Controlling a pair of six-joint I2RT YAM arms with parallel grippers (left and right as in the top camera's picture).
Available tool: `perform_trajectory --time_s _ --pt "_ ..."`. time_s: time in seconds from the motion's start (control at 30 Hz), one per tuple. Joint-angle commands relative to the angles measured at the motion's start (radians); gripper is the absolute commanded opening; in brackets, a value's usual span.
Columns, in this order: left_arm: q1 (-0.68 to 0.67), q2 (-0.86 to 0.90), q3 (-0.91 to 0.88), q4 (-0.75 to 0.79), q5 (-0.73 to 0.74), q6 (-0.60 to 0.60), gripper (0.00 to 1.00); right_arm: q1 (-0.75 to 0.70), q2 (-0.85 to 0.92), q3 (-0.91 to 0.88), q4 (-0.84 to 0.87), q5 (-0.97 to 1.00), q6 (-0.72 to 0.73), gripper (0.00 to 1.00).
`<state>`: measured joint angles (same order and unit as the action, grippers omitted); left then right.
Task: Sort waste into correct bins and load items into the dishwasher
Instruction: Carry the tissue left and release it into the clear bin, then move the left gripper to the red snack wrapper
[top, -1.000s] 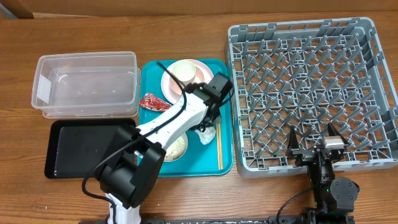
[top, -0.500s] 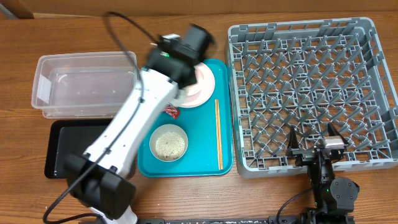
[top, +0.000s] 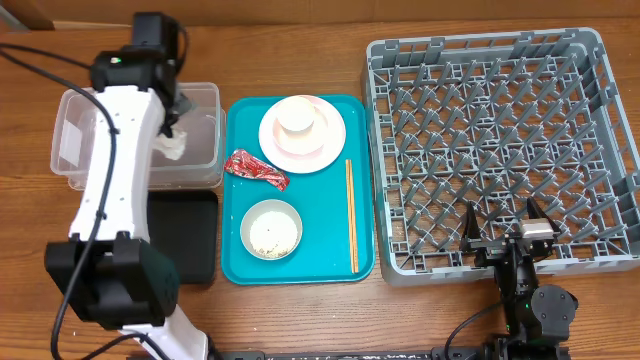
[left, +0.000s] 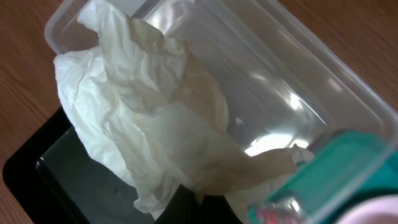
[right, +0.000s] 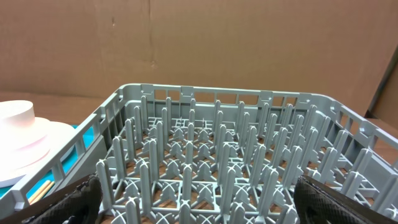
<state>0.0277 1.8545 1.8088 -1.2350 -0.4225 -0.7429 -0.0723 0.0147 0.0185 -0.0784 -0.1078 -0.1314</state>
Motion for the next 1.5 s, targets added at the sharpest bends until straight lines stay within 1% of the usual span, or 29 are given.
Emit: perform_trajectory --time_s 0.0,0.3,0.43,0.47,0.5,0.53,0.57,0.6,0.67,0.73,0.8,0.97,1.0,1.03,1.07,1.1,1.17,1.2,1.23,1.33,1.47 --pt "0.063 0.081 -0.006 0.027 0.005 0.014 0.05 0.000 -0.010 -0.011 0.005 -0.006 -0.004 1.00" --pt "0.170 0.256 -0.006 0.111 0.005 0.019 0.10 0.000 -0.010 -0.011 0.005 -0.006 -0.004 1.00" --pt "0.187 0.318 -0.006 0.174 0.006 0.096 0.11 0.000 -0.010 -0.011 0.005 -0.006 -0.004 1.00" --pt "0.187 0.325 -0.005 0.177 0.005 0.097 0.12 0.000 -0.010 -0.011 0.005 -0.006 -0.004 1.00" --pt "0.187 0.325 -0.005 0.177 0.010 0.097 0.17 0.000 -0.010 -0.011 0.005 -0.006 -0.004 1.00" --pt "0.187 0.325 -0.005 0.177 0.016 0.097 0.25 0.000 -0.010 -0.011 0.005 -0.006 -0.004 1.00" --pt "0.187 0.321 -0.005 0.177 0.031 0.097 0.60 0.000 -0.010 -0.011 0.005 -0.006 -0.004 1.00" --pt "0.187 0.317 -0.001 0.172 0.032 0.098 0.79 0.000 -0.010 -0.011 0.005 -0.006 -0.004 1.00" --pt "0.187 0.307 0.011 0.158 0.032 0.106 0.85 0.000 -0.010 -0.011 0.005 -0.006 -0.004 1.00" --pt "0.187 0.282 0.055 0.116 0.032 0.111 0.87 0.000 -0.010 -0.011 0.005 -0.006 -0.004 1.00" --pt "0.185 0.259 0.101 0.077 0.061 0.111 0.87 0.000 -0.010 -0.011 0.005 -0.006 -0.004 1.00" --pt "0.167 0.143 0.253 -0.092 0.319 0.112 0.84 0.000 -0.010 -0.011 0.005 -0.006 -0.004 1.00" --pt "0.158 0.105 0.266 -0.137 0.402 0.113 0.72 0.000 -0.010 -0.011 0.005 -0.006 -0.004 1.00" --pt "0.146 0.071 0.267 -0.183 0.480 0.121 0.54 0.000 -0.010 -0.011 0.005 -0.006 -0.004 1.00" --pt "0.137 0.053 0.267 -0.221 0.524 0.130 0.45 0.000 -0.010 -0.011 0.005 -0.006 -0.004 1.00" --pt "0.127 0.041 0.267 -0.258 0.552 0.139 0.41 0.000 -0.010 -0.011 0.005 -0.006 -0.004 1.00" --pt "0.098 0.029 0.267 -0.335 0.572 0.143 0.27 0.000 -0.010 -0.011 0.005 -0.006 -0.004 1.00" --pt "0.075 0.028 0.267 -0.379 0.573 0.143 0.15 0.000 -0.010 -0.011 0.005 -0.006 -0.004 1.00" --pt "0.059 0.029 0.266 -0.406 0.571 0.144 0.06 0.000 -0.010 -0.011 0.005 -0.006 -0.004 1.00" --pt "-0.016 0.029 0.238 -0.455 0.552 0.145 0.04 0.000 -0.010 -0.011 0.005 -0.006 -0.004 1.00" --pt "-0.127 0.031 0.163 -0.412 0.518 0.130 0.04 0.000 -0.010 -0.011 0.005 -0.006 -0.004 1.00"
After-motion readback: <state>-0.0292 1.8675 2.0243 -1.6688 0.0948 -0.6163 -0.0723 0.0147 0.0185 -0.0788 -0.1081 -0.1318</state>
